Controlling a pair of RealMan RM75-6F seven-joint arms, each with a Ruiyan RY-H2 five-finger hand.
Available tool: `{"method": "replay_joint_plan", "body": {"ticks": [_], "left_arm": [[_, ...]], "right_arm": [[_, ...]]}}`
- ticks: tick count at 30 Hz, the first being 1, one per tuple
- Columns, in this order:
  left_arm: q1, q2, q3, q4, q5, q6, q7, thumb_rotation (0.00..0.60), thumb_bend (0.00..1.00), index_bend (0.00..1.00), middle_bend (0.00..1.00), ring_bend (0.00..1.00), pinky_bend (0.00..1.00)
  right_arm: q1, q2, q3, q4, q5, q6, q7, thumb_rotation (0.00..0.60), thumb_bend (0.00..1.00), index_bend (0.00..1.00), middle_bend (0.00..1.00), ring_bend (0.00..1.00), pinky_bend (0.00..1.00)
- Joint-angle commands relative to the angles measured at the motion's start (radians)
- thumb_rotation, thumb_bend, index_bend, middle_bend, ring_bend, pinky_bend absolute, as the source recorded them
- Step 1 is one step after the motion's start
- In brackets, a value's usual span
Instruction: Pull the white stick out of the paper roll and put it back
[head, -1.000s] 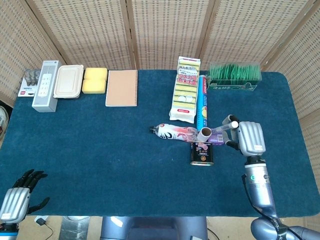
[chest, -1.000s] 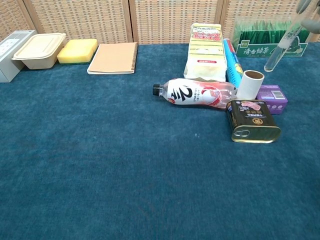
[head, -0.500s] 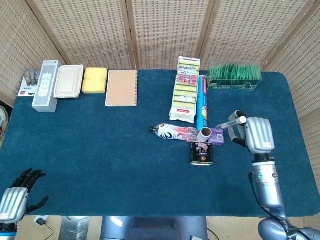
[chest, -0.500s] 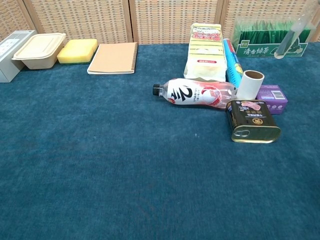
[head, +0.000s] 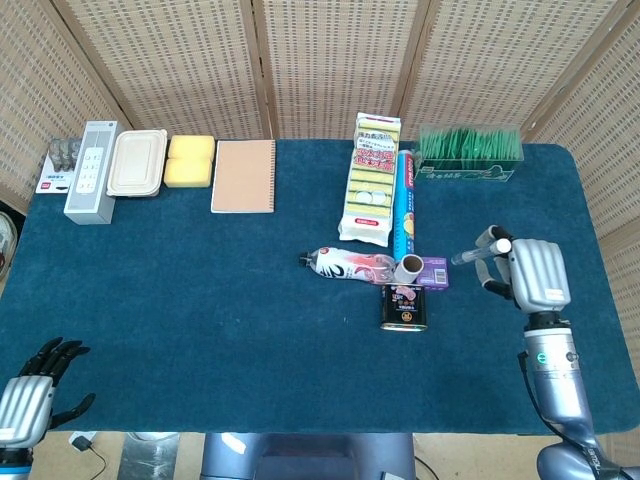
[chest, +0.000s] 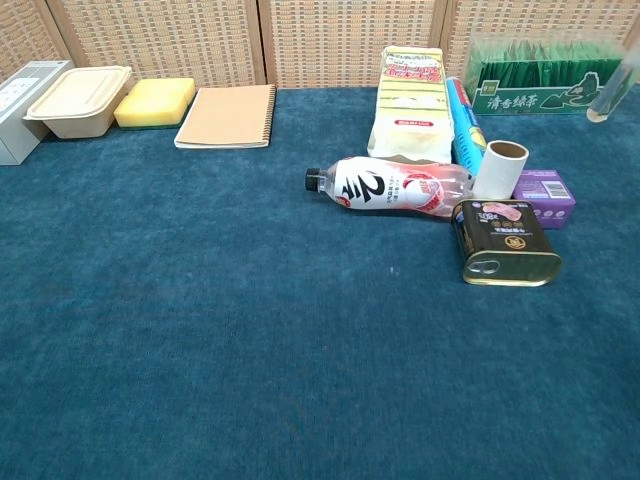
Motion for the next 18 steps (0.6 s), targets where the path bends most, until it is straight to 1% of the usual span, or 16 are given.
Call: {"method": "replay_joint_plan", "body": {"ticks": [1, 4, 8, 11, 13, 14, 15, 17, 18], "left_arm": [[0.001, 0.001, 0.0, 0.002, -0.001, 0.001, -0.001, 0.6, 0.18, 0.25, 0.22, 0.12, 0.25], [0.002, 0.001, -0.001, 0.004, -0.003, 0.001, -0.002, 0.6, 0.18, 0.25, 0.22, 0.12, 0.25], [0.0, 0.001, 0.0, 0.005, -0.001, -0.002, -0.003, 0.6, 0.18, 0.25, 0.22, 0.12, 0.25], [0.003, 0.003, 0.001, 0.002, 0.006, 0.008, -0.007, 0.6, 0.18, 0.25, 0.22, 0.12, 0.25], [0.004, 0.004, 0.001, 0.002, 0.004, 0.009, -0.008, 0.6, 0.18, 0.25, 0.22, 0.12, 0.25], [0.004, 0.005, 0.0, 0.002, 0.004, 0.009, -0.007, 0.6, 0.18, 0.25, 0.22, 0.12, 0.25], [0.004, 0.006, 0.0, 0.002, 0.004, 0.009, -0.007, 0.6, 0.18, 0.25, 0.22, 0.12, 0.25], [0.005, 0.006, 0.001, 0.002, 0.007, 0.014, -0.01, 0.6, 0.18, 0.25, 0.22, 0.12, 0.25], [0.006, 0.006, 0.002, 0.003, 0.009, 0.015, -0.012, 0.6, 0.18, 0.25, 0.22, 0.12, 0.25]], "right_arm": [[-0.01, 0.025, -0.02, -0.01, -0.023, 0.0, -0.011, 0.6, 0.48, 0.91, 0.94, 0.96, 0.84], [-0.021, 0.052, -0.034, -0.023, -0.042, -0.002, -0.008, 0.6, 0.48, 0.93, 0.95, 0.96, 0.84], [-0.029, 0.058, -0.023, -0.009, -0.032, 0.007, 0.033, 0.6, 0.48, 0.93, 0.95, 0.97, 0.84], [-0.04, 0.084, -0.056, -0.06, -0.064, -0.02, 0.057, 0.6, 0.48, 0.94, 0.95, 0.97, 0.85], [-0.044, 0.111, -0.06, -0.086, -0.08, -0.036, 0.089, 0.6, 0.48, 0.94, 0.95, 0.97, 0.85], [-0.042, 0.113, -0.048, -0.08, -0.072, -0.031, 0.098, 0.6, 0.48, 0.94, 0.95, 0.97, 0.85], [-0.033, 0.105, -0.016, -0.042, -0.036, -0.015, 0.105, 0.6, 0.48, 0.94, 0.96, 0.97, 0.85], [-0.01, 0.066, 0.026, 0.022, 0.048, -0.001, 0.088, 0.6, 0.49, 0.94, 0.96, 0.97, 0.85], [-0.003, 0.054, 0.031, 0.032, 0.069, -0.002, 0.078, 0.6, 0.49, 0.94, 0.96, 0.97, 0.85]]}}
